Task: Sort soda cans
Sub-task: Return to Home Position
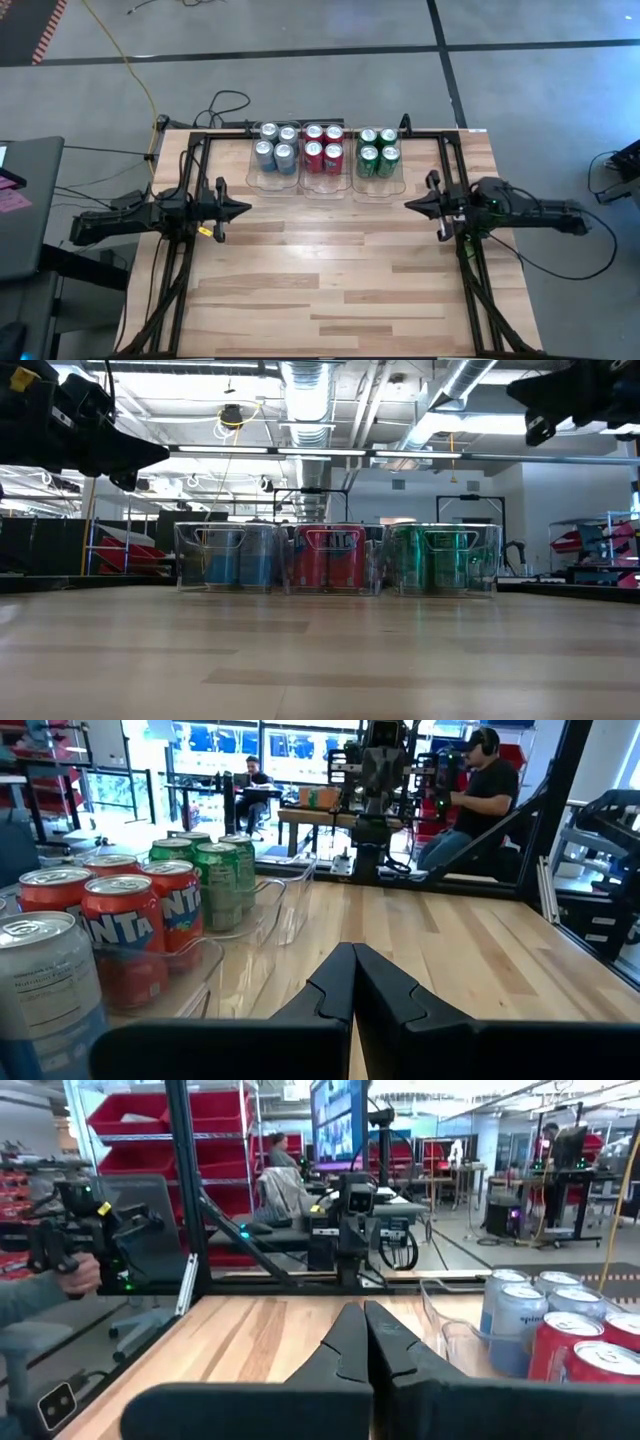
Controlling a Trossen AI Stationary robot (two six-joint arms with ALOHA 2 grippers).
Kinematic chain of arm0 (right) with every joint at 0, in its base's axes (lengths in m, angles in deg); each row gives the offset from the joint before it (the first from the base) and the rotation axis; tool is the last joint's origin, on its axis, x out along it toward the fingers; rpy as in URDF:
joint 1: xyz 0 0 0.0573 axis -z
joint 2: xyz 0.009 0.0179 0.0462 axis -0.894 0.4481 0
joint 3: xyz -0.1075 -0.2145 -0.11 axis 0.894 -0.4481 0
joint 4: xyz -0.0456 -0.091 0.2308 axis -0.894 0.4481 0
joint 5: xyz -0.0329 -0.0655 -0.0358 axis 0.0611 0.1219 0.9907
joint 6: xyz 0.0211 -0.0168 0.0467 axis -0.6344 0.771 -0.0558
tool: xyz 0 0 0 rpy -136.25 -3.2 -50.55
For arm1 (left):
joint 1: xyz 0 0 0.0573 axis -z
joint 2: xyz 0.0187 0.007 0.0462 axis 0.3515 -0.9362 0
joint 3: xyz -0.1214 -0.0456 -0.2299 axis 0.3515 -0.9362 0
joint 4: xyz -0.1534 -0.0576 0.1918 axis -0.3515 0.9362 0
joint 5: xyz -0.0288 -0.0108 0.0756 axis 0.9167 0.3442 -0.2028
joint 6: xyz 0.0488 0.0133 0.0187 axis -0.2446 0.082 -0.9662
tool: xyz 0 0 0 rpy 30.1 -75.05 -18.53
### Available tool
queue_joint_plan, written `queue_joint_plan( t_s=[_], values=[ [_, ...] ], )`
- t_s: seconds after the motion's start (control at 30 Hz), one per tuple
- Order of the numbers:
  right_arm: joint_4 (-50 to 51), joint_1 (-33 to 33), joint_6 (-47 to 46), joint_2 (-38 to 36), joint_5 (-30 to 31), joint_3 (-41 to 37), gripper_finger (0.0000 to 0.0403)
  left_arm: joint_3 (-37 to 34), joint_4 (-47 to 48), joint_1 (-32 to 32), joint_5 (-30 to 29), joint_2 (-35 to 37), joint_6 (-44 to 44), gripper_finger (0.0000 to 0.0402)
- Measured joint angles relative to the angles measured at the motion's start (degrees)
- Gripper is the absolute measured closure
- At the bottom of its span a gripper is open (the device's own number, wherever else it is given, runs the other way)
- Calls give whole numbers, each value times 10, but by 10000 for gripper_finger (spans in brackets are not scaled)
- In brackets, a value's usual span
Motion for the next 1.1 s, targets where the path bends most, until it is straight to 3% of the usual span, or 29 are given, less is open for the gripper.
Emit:
queue_joint_plan(
  t_s=[0.17, 0.33, 0.7, 0.83, 1.1],
  values=[
    [13, 0, -3, -28, 6, -3, 403, 0, 0, 0, 0, 0, 3, 402],
    [-57, 0, -19, -51, 49, -62, 403, 0, 0, 0, 0, 0, 4, 402],
    [-79, -1, -68, -70, 54, -92, 403, -1, 1, 0, 0, 0, 4, 402],
    [-92, 5, -67, -70, 92, -117, 403, -1, 1, 0, 0, 0, 7, 402],
    [-49, 0, -90, -69, 65, -124, 403, -1, 1, 0, 0, 0, 4, 402]
  ],
)
